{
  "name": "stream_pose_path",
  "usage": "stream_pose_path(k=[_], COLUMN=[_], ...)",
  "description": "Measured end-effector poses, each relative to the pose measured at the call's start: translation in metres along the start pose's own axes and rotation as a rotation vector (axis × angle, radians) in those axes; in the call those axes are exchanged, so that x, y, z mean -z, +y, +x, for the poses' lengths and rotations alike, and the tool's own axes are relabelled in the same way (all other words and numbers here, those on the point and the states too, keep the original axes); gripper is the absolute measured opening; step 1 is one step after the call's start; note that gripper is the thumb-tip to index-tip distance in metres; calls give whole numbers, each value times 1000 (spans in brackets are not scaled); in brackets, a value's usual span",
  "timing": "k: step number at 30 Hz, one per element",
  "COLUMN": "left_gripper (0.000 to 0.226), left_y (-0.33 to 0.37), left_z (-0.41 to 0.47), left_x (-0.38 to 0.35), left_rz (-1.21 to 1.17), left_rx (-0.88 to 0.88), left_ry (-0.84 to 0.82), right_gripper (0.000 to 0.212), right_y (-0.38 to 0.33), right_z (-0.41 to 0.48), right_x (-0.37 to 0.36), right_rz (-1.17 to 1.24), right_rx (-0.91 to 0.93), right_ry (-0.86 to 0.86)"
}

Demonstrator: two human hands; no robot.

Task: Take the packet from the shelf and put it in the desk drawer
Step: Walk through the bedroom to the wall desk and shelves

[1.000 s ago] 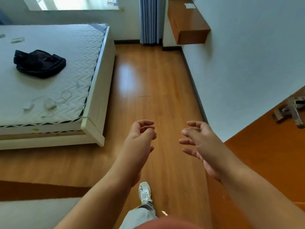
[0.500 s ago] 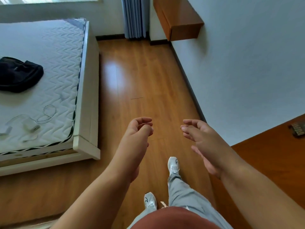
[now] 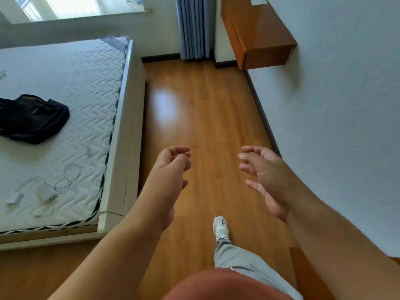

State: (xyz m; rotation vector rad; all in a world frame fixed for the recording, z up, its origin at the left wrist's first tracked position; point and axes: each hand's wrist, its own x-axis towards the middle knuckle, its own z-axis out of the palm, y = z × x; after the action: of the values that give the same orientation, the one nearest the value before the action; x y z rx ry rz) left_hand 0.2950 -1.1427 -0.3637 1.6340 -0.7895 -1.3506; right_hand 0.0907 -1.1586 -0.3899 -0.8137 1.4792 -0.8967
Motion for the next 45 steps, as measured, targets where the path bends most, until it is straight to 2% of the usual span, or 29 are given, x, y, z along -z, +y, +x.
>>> stream_pose_path(k=[8, 15, 25, 36, 45], left_gripper=[29, 28, 29, 28, 28], left_y=[84, 127, 189, 291, 346], left_z=[110, 186, 339, 527, 652], left_x=[-37, -46, -49, -22, -53], left_rz=[-60, -93, -117, -79, -10], left_rx=[-48, -45, -84, -110, -77], left_ry=[85, 105, 15, -120, -178], right_gripper=[18, 21, 21, 21, 19], right_y=[-100, -153, -210, -309, -364], right_z=[151, 229, 344, 483, 591], right_x=[-4, -25, -70, -151, -161], right_rz=[-25, 2, 16, 69, 125], right_rx=[65, 73, 81, 88, 62], right_ry=[-78, -103, -20, 72, 158])
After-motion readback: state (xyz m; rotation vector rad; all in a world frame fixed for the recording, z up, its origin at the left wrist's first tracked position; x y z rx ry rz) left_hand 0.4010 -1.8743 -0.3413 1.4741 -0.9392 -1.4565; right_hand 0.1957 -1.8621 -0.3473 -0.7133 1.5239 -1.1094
